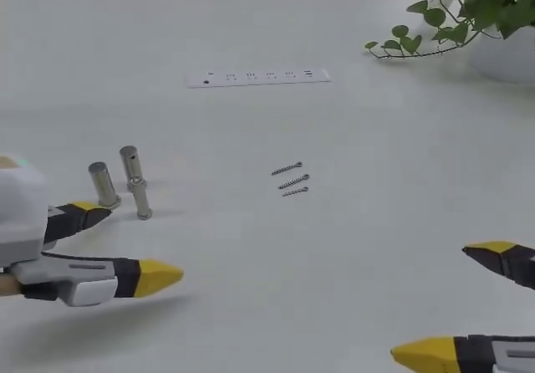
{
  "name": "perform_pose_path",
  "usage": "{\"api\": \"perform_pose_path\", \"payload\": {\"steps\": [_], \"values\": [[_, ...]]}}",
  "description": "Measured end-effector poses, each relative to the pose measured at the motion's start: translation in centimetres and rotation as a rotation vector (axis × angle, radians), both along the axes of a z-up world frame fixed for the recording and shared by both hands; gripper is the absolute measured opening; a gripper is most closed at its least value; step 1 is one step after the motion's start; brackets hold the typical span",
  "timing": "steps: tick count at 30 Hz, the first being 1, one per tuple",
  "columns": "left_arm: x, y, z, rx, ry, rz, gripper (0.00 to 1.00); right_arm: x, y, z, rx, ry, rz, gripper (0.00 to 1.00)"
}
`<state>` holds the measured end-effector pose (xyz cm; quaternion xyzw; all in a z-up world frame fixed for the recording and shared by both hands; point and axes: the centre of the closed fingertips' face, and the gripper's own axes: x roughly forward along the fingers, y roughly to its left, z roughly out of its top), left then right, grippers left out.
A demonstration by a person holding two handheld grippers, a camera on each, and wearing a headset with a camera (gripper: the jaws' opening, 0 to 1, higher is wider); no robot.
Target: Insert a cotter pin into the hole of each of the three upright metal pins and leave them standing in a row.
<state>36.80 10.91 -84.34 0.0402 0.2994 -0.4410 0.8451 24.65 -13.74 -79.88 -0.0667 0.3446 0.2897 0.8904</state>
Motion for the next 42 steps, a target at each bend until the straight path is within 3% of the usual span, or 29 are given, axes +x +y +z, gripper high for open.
{"api": "perform_pose_path", "payload": {"steps": [3, 9, 12, 15, 26, 32, 40, 42], "values": [[0.2, -0.1, -0.1, 0.005, -0.002, 0.001, 0.84, -0.1, 0.0, -0.1, -0.003, 0.006, 0.004, 0.97], [0.9, 0.0, -0.3, 0.048, -0.036, -0.012, 0.72, 0.0, 0.1, 0.0, -0.004, 0.009, 0.01, 0.97], [1.2, 0.0, -0.4, 0.052, -0.029, -0.01, 0.68, 0.1, 0.1, 0.0, -0.01, 0.011, 0.016, 0.97], [1.6, 0.0, -0.3, 0.067, -0.043, -0.011, 0.64, 0.1, 0.1, 0.1, -0.014, 0.013, 0.021, 0.97], [3.1, -0.4, -0.1, 0.056, -0.06, 0.003, 0.56, -0.2, -0.2, -0.1, -0.023, 0.025, 0.009, 0.97], [4.0, 0.1, -0.2, 0.098, -0.102, 0.017, 0.48, -0.3, -0.4, -0.2, -0.025, 0.029, -0.003, 0.97], [4.5, -0.4, -0.1, 0.096, -0.127, 0.019, 0.41, -0.3, -0.2, -0.2, -0.023, 0.031, -0.003, 0.97], [4.6, -0.5, -0.1, 0.115, -0.146, 0.007, 0.36, -0.3, -0.2, -0.2, -0.021, 0.031, -0.002, 0.97]]}}
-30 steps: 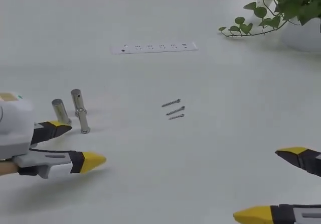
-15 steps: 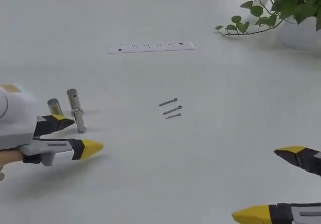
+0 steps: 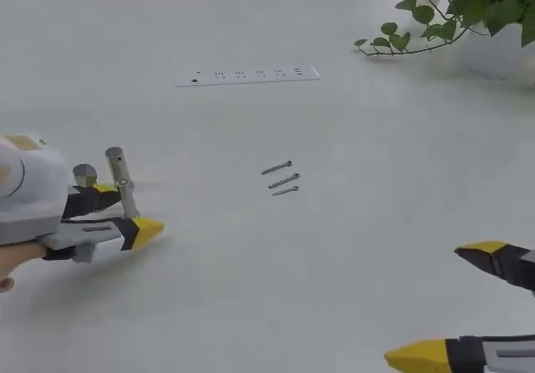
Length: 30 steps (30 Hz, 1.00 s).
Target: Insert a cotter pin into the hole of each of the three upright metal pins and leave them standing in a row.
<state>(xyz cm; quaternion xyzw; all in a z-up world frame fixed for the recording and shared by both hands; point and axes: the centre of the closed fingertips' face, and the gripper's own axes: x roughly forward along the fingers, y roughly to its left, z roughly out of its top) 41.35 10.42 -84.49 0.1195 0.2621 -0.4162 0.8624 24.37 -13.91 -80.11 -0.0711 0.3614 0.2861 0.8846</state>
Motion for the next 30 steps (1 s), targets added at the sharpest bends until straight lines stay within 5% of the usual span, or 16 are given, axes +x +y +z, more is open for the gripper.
{"api": "perform_pose_path", "payload": {"steps": [14, 18, 30], "values": [[1.0, 0.6, -0.1, 0.038, -0.031, 0.031, 0.24, 0.0, 0.4, 0.2, 0.008, -0.009, 0.012, 0.97], [1.3, 0.5, 0.4, 0.003, -0.027, 0.051, 0.22, -0.1, 0.4, 0.0, 0.004, -0.002, 0.015, 0.97], [1.5, 0.7, 0.3, 0.014, -0.026, 0.049, 0.14, -0.1, 0.5, 0.1, 0.006, -0.005, 0.011, 0.97]]}}
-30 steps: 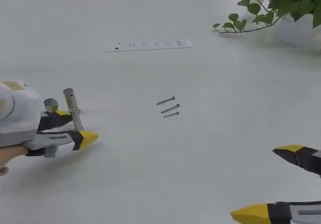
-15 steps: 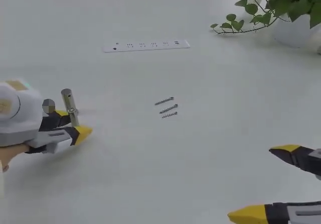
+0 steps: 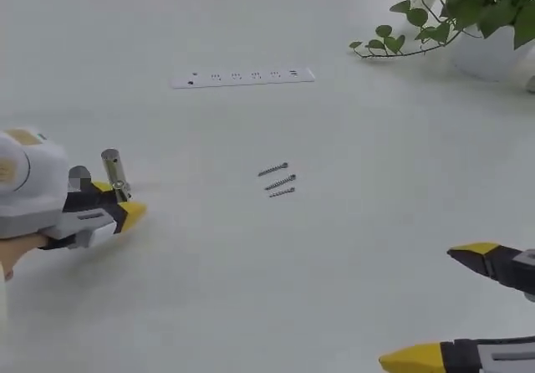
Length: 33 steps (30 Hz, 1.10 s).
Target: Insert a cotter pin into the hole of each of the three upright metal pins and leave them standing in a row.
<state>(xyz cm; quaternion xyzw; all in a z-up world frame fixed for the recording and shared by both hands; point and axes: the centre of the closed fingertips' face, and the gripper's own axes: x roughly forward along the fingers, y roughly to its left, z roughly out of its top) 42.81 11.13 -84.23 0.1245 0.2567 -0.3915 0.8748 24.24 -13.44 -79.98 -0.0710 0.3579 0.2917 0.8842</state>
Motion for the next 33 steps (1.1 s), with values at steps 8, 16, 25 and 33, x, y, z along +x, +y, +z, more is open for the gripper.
{"api": "perform_pose_path", "payload": {"steps": [8, 16, 25, 33], "values": [[0.1, 0.4, 0.0, -0.006, 0.016, 0.033, 0.08, -0.1, 0.2, 0.0, 0.007, 0.0, 0.007, 0.97], [0.0, 0.5, 0.0, -0.008, 0.023, 0.052, 0.07, -0.1, 0.5, -0.1, 0.006, 0.005, 0.018, 0.97], [-0.2, 0.6, 0.0, -0.014, 0.047, 0.078, 0.07, 0.0, 0.5, -0.1, 0.009, 0.007, 0.026, 0.96], [-1.1, 0.4, 1.0, -0.013, 0.044, 0.099, 0.07, -0.1, 1.0, -0.3, 0.013, 0.009, 0.043, 0.96]]}}
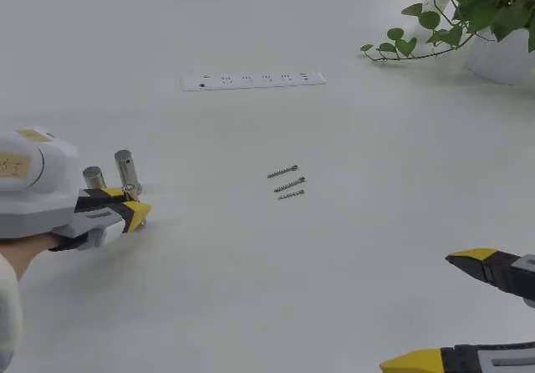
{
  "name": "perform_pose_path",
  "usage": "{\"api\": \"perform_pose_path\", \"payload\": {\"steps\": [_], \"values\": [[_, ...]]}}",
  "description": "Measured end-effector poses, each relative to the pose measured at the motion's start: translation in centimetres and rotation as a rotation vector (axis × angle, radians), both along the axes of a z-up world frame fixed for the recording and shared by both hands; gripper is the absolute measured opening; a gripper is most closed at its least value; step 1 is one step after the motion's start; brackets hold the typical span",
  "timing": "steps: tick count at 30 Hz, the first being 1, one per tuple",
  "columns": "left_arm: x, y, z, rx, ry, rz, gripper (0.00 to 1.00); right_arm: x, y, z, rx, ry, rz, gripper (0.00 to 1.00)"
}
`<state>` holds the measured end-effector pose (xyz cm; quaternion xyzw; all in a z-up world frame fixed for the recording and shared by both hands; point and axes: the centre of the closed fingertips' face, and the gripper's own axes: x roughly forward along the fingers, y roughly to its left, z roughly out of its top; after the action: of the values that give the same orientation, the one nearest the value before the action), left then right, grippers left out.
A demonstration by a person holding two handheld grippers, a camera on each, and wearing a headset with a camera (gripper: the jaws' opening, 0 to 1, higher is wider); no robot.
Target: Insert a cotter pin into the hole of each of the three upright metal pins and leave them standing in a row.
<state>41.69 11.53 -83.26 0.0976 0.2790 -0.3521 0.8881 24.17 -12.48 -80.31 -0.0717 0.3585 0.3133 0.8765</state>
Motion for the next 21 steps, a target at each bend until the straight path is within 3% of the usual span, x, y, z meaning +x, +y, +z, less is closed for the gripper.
{"api": "perform_pose_path", "payload": {"steps": [8, 11, 17, 21], "values": [[-1.9, -0.5, 1.3, -0.018, -0.017, -0.013, 0.07, 0.2, 0.4, 0.3, 0.007, -0.015, 0.017, 0.96], [-2.7, -0.6, 1.3, -0.008, -0.013, -0.019, 0.07, 0.4, 0.5, 0.5, 0.01, -0.023, 0.022, 0.96], [-4.4, -0.7, 1.4, -0.048, 0.01, 0.003, 0.07, 0.4, 0.5, 0.5, 0.013, -0.029, 0.027, 0.96], [-5.6, -0.8, 1.7, -0.052, 0.008, 0.01, 0.07, 0.3, 0.5, 0.4, 0.015, -0.03, 0.033, 0.96]]}}
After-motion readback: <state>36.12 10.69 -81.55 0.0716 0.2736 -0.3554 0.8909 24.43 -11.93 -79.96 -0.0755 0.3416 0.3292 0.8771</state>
